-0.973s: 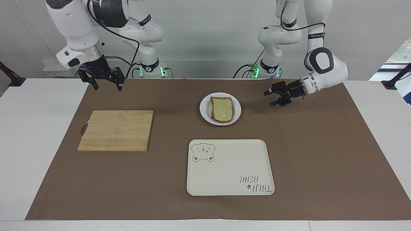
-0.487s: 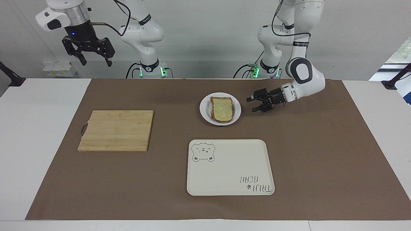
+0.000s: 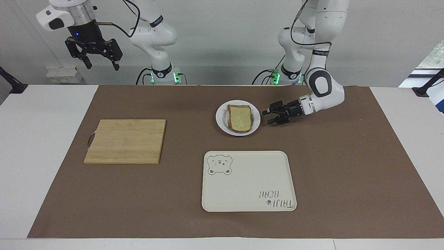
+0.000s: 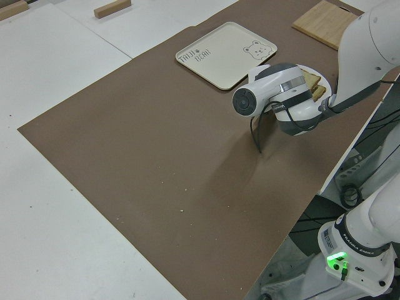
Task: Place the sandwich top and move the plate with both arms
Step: 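Grip the white plate rim with the left gripper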
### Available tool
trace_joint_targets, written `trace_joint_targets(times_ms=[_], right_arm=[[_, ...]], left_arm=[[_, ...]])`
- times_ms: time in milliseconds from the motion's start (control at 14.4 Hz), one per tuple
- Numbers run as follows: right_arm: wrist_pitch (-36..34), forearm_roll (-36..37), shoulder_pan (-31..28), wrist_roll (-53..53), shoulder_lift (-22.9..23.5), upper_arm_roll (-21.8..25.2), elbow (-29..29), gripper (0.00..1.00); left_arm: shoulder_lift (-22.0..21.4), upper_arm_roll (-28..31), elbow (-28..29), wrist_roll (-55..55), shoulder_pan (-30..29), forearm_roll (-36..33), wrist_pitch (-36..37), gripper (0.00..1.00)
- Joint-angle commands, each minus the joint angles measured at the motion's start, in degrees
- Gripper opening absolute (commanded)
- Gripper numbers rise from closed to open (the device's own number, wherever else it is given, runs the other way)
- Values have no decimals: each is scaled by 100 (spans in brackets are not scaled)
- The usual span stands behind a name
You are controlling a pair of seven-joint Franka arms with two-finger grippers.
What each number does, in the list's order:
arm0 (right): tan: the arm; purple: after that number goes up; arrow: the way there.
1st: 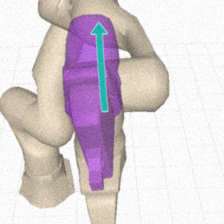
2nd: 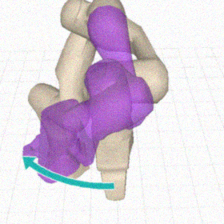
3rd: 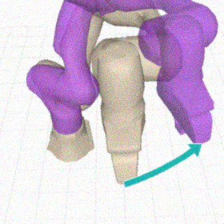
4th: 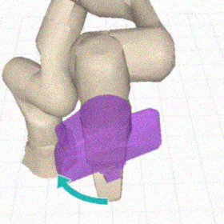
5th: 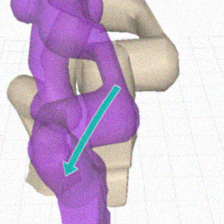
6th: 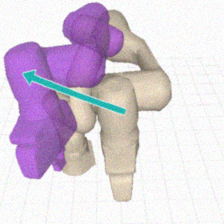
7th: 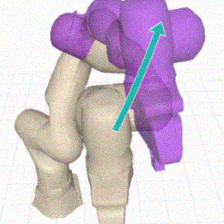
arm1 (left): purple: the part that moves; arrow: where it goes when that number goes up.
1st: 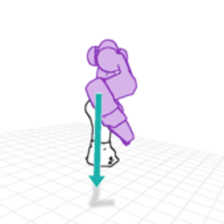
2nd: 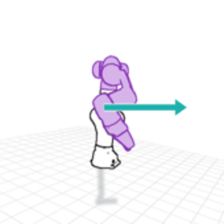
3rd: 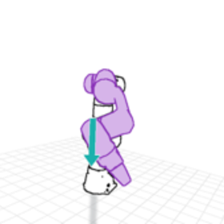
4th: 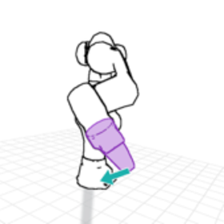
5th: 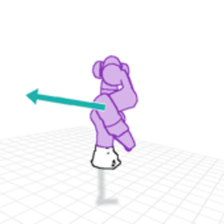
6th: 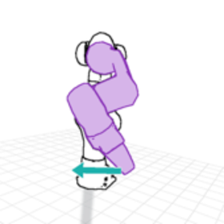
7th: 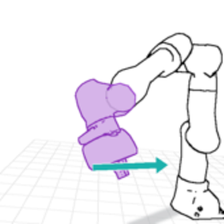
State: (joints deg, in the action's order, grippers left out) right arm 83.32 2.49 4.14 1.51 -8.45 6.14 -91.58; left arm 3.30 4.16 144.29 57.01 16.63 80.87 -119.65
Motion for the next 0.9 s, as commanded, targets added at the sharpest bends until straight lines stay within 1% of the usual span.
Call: trace_joint_targets(times_ms=[0, 70, 139, 209, 278, 348, 417, 487, 695, 834], right_arm=[[26, 24, -62, -125, 55, -43, 18, 100], [88, 23, -62, -125, 11, -42, -79, 100], [97, 23, -62, -134, -16, -42, -114, 100], [106, 32, -62, -134, -33, -42, -167, 100], [106, 145, -53, -177, 1, -42, -159, 100], [36, 190, -88, -230, 89, -51, -37, 100], [-69, 208, -97, -239, 194, -51, 103, 100], [-87, 173, -97, -239, 230, -43, 140, 100], [0, 111, -45, -248, 134, -51, -61, 100], [210, 102, -53, -231, -59, -43, -376, 100]], left_arm=[[22, 67, 169, 109, 217, 192, -208, 49], [4, 67, 213, 109, 226, 192, -208, 41], [4, 67, 222, 109, 226, 192, -208, 39], [-13, 67, 231, 109, 226, 192, -208, 32], [-22, 67, 266, 109, 244, 192, -208, 26], [-40, 67, 275, 109, 270, 192, -208, 23], [-49, 67, 301, 100, 270, 192, -208, 15], [-49, 67, 310, 100, 279, 192, -208, 0], [-66, 67, 345, 91, 358, 192, -217, 0], [-75, 67, 354, 91, 358, 192, -217, 0]])
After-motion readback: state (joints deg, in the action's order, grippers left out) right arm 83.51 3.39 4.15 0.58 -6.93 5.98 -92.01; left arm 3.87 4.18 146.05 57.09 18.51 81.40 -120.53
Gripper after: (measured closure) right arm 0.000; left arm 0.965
